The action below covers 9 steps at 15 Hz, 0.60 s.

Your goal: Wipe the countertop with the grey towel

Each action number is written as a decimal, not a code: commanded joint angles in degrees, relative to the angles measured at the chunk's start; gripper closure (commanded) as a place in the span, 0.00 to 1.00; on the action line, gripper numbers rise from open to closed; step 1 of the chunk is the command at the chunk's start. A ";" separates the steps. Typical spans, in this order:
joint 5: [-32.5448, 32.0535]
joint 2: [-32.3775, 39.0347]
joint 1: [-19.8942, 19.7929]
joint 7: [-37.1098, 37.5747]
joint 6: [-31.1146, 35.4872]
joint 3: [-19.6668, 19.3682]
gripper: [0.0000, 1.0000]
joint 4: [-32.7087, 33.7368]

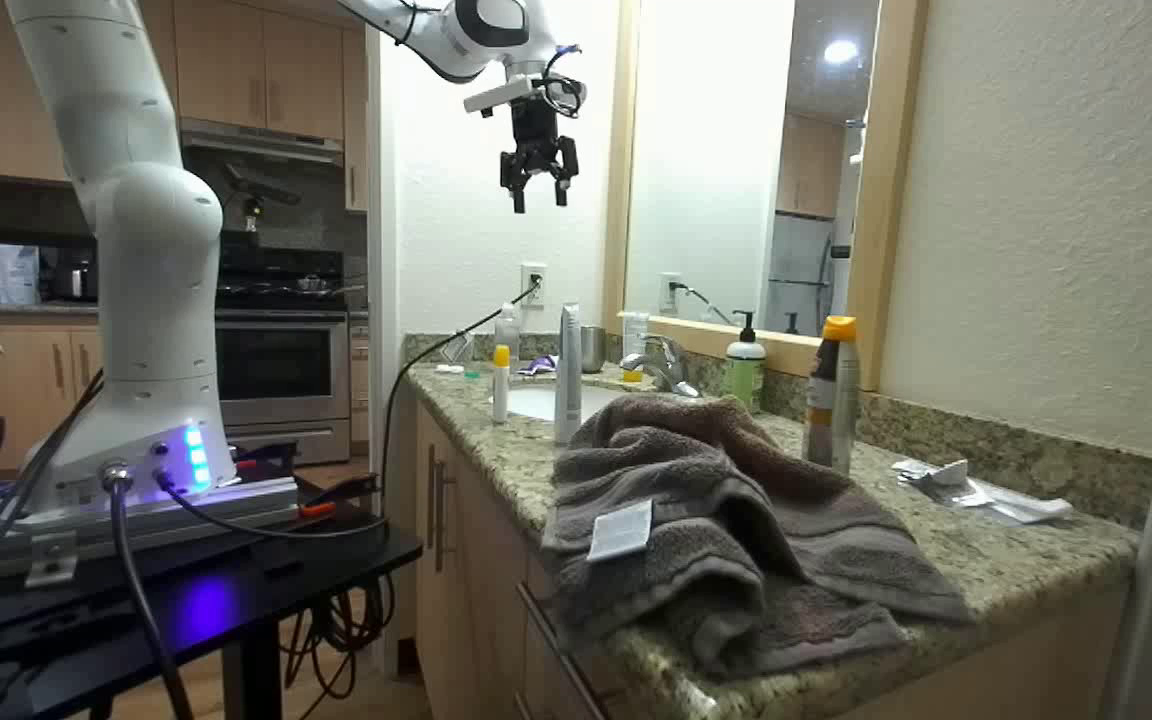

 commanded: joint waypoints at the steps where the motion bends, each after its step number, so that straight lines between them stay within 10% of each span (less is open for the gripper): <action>1: 0.20 0.09 -0.74 -0.15 -0.11 0.66 0.00 0.13; 9: 2.53 -5.37 -10.51 7.20 1.40 -8.58 0.00 -7.41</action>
